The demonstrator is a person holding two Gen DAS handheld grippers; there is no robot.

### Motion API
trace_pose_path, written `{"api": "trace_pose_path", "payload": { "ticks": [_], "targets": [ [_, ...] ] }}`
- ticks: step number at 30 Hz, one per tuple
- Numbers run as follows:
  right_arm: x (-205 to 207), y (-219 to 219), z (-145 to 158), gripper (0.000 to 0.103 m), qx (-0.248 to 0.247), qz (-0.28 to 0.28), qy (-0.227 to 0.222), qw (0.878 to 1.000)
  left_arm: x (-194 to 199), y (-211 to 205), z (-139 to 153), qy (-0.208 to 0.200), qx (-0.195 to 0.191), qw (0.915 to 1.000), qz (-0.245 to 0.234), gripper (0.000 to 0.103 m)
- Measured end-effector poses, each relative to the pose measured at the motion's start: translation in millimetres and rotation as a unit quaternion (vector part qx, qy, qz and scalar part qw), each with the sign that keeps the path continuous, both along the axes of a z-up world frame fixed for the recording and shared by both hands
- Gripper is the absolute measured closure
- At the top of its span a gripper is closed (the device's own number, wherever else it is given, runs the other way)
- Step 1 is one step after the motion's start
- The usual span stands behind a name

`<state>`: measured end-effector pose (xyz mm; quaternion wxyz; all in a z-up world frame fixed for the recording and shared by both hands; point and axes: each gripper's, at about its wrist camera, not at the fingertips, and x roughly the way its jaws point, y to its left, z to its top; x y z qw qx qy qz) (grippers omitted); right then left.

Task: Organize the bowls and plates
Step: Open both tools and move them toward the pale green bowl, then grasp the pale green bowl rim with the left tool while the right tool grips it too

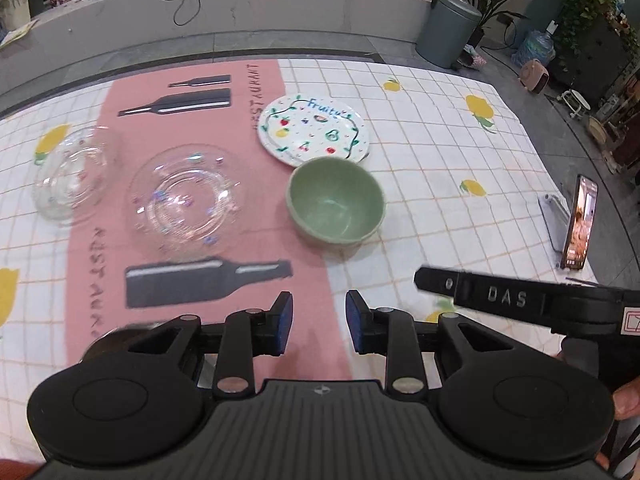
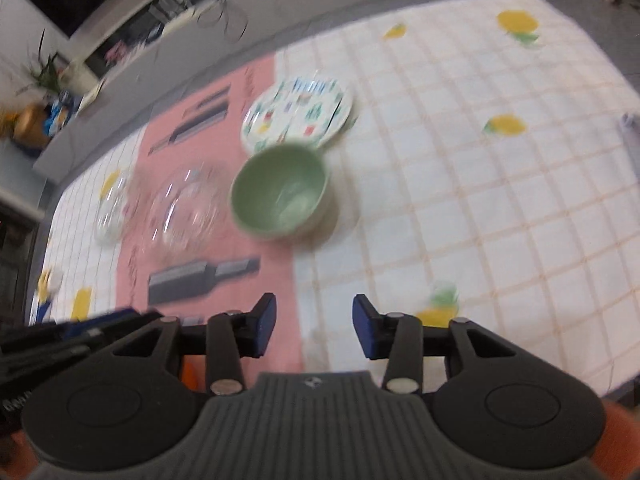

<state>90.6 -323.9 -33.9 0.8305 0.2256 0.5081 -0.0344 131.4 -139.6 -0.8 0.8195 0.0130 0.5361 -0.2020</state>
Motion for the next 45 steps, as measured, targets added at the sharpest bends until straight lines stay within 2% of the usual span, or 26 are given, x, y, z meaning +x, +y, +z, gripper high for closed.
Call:
{"api": "trace_pose_path", "payload": {
  "ticks": [3,9,15,18,22,24,27,31,36,45],
  "targets": [
    [16,-14,-2,0.059,-0.015,-0.028,-0.013,0.999,17,-14,-6,0.0,0.002,1.0,0.009,0.069],
    [46,-32,-9,0.06,0.013,-0.071,-0.022,0.997,54,-38,-20,-0.003,0.027,0.9995,0.018,0.069],
    [82,-21,-26,0.061,0.025,-0.041,0.007,0.999,90,-47,-42,0.008,0.056,0.9968,0.056,0.071],
    [94,-17,-40,0.062,0.023,-0.03,0.021,0.999,101,-42,-55,0.021,0.056,0.9957,0.071,0.071],
    [100,-20,-53,0.064,0.046,-0.017,0.031,0.998,111,-36,-72,0.048,0.045,0.994,0.087,0.071],
    [102,-19,-58,0.072,0.051,-0.01,0.032,0.998,113,-33,-78,0.06,0.043,0.9918,0.104,0.071],
    [104,-19,-66,0.074,0.058,-0.007,0.037,0.998,116,-34,-84,0.066,0.052,0.9902,0.112,0.072],
    [108,-19,-75,0.076,0.091,-0.003,0.047,0.995,117,-36,-91,0.071,0.061,0.9885,0.118,0.077],
    [110,-15,-80,0.081,0.086,-0.002,0.057,0.995,118,-38,-95,0.082,0.058,0.9864,0.13,0.081],
    [113,-15,-85,0.082,0.079,-0.004,0.068,0.995,119,-45,-97,0.088,0.066,0.9863,0.123,0.089]
  ]
}}
